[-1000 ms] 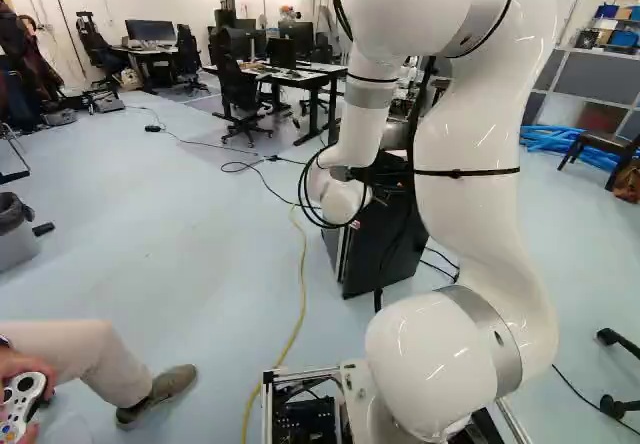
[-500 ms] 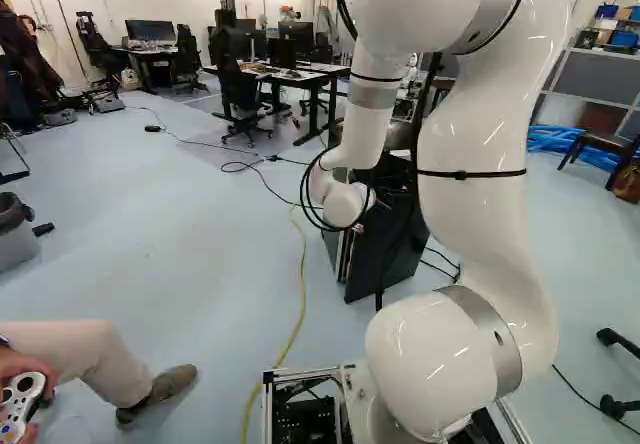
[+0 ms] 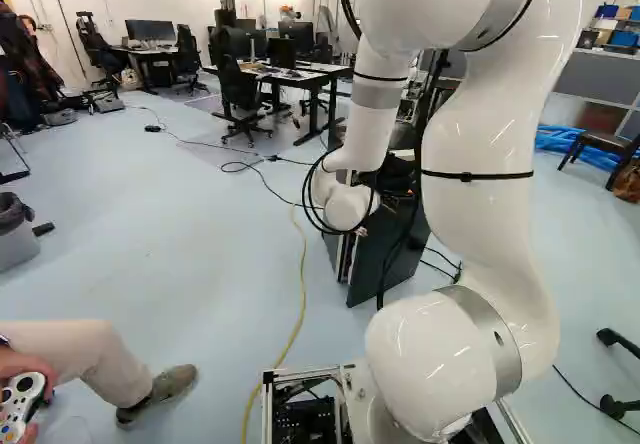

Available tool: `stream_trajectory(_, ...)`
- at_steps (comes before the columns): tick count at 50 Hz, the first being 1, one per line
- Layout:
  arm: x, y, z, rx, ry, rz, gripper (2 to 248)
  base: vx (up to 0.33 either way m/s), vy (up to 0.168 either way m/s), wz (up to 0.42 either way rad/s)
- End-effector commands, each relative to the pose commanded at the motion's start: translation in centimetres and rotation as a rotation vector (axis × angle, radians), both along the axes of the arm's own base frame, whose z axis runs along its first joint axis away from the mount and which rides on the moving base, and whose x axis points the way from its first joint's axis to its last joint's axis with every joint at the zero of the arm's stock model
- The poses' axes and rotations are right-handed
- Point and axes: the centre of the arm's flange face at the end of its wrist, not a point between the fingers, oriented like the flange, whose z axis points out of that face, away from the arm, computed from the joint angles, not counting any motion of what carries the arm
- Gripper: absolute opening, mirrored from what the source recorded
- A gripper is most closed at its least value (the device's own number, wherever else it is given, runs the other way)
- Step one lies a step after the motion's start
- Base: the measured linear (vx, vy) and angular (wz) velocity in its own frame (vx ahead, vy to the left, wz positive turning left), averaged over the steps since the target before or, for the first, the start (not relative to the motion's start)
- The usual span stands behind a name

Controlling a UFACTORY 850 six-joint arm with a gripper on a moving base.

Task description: Grab a drink from the fridge

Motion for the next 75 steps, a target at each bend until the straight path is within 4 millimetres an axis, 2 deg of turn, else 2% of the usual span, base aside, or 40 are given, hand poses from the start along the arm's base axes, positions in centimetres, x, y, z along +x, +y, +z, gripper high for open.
stream_trajectory(30, -2.8, -1.1, 0.2, -0.001, 0.02, -0.046, 247, 0.0, 0.0, 0.0)
stream_trajectory(75, -8.1, -3.4, 0.5, -0.002, 0.053, -0.147, 247, 0.0, 0.0, 0.0)
